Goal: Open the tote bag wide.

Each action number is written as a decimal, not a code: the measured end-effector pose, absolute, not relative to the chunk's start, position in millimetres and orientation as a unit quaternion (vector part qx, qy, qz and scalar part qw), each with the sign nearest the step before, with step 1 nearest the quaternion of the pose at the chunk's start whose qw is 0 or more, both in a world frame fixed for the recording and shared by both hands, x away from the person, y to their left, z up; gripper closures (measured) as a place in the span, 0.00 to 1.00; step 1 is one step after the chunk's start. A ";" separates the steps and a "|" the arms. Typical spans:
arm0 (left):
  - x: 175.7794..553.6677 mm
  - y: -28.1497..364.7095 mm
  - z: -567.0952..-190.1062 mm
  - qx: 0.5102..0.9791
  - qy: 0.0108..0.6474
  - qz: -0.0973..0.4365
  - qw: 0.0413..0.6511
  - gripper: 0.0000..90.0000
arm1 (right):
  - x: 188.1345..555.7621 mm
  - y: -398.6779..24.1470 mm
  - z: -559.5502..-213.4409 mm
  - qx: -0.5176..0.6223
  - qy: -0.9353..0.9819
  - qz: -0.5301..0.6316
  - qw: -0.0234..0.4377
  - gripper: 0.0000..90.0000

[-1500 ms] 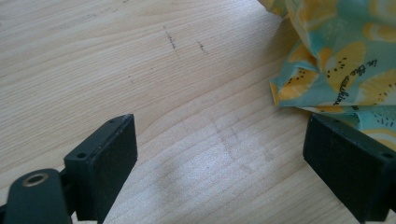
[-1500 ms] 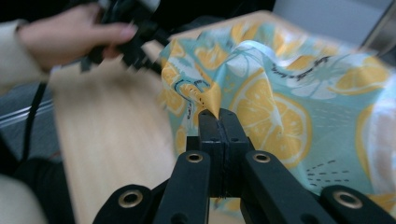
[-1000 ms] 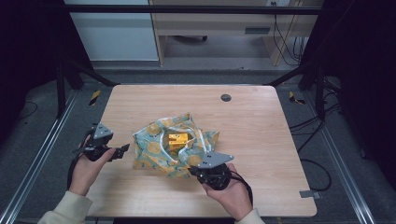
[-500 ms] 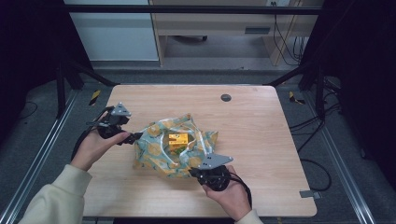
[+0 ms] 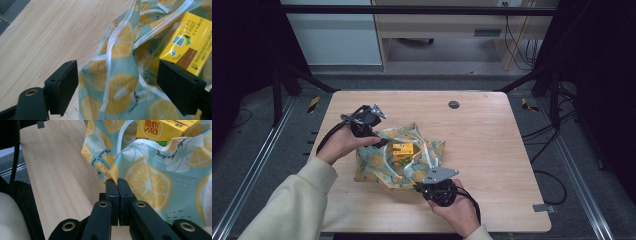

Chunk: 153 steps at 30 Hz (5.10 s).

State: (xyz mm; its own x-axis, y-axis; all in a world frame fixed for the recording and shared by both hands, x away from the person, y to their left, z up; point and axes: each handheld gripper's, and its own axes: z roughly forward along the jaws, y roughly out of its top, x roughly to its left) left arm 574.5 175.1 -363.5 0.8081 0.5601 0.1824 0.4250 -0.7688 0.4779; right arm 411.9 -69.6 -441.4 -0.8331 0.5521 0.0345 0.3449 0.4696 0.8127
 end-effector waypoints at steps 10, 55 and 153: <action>583.6 167.9 -376.7 0.936 0.262 0.150 0.182 0.73 | 411.8 -71.4 -441.4 0.267 0.848 0.442 0.118 0.99; 452.6 211.2 -375.5 0.935 0.184 0.089 0.291 0.98 | 416.5 -92.3 -423.5 0.315 0.824 0.426 0.201 0.55; 448.6 167.6 -465.7 0.951 0.168 0.113 0.235 0.86 | 580.3 -82.7 -384.3 0.374 0.822 0.391 0.180 1.00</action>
